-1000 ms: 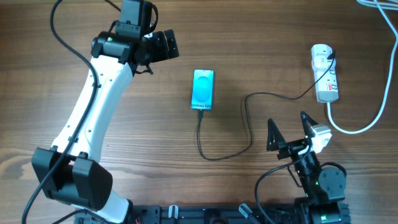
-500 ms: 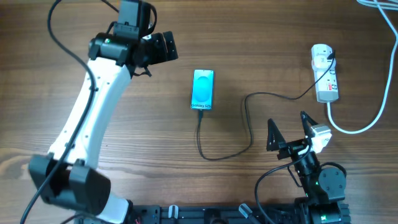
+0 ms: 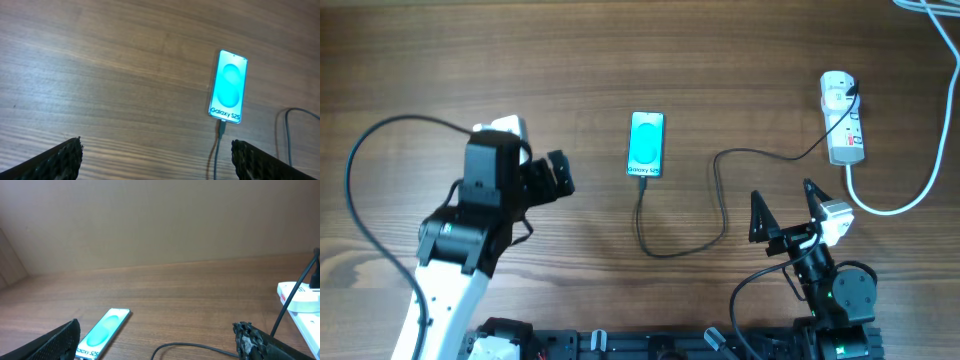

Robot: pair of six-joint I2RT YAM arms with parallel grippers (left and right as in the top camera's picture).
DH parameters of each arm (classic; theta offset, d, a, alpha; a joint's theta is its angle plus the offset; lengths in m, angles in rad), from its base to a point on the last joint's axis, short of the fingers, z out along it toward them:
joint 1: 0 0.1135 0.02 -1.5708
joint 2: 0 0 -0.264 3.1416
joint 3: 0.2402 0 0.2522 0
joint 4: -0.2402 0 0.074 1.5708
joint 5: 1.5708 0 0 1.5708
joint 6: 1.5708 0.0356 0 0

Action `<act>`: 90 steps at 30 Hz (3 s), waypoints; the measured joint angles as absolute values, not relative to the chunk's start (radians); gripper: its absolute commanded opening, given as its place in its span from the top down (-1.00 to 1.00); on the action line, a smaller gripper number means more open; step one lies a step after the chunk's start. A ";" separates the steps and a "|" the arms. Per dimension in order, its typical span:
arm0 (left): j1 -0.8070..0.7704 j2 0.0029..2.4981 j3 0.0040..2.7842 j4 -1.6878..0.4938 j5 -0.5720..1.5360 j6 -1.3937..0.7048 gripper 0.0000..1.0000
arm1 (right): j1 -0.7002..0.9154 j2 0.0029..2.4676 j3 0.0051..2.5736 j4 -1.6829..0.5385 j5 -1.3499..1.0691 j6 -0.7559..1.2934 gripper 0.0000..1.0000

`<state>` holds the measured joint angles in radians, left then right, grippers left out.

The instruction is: Plug charger to phone and switch on socket

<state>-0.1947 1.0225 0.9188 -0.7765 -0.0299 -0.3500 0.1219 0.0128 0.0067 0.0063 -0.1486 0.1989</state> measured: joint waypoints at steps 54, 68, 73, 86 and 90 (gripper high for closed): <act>-0.004 0.014 0.010 -0.065 0.083 0.043 -1.00 | 0.122 0.013 0.007 0.006 -0.149 0.199 -1.00; -0.004 0.014 0.010 -0.070 -0.040 0.010 -1.00 | 0.122 0.013 0.007 0.006 -0.149 0.199 -1.00; -0.004 0.014 0.009 -0.071 -0.036 0.014 -1.00 | 0.122 0.013 0.007 0.006 -0.149 0.199 -1.00; -0.004 0.014 0.009 -0.071 -0.036 0.014 -1.00 | 0.122 0.013 0.007 0.006 -0.149 0.199 -1.00; -0.004 0.014 0.009 -0.071 -0.036 0.014 -1.00 | 0.122 0.013 0.007 0.006 -0.149 0.199 -1.00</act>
<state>-0.0040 0.0135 0.0093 -0.0711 -0.0360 0.0135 0.1219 0.0128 0.0067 0.0063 -0.1486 0.1989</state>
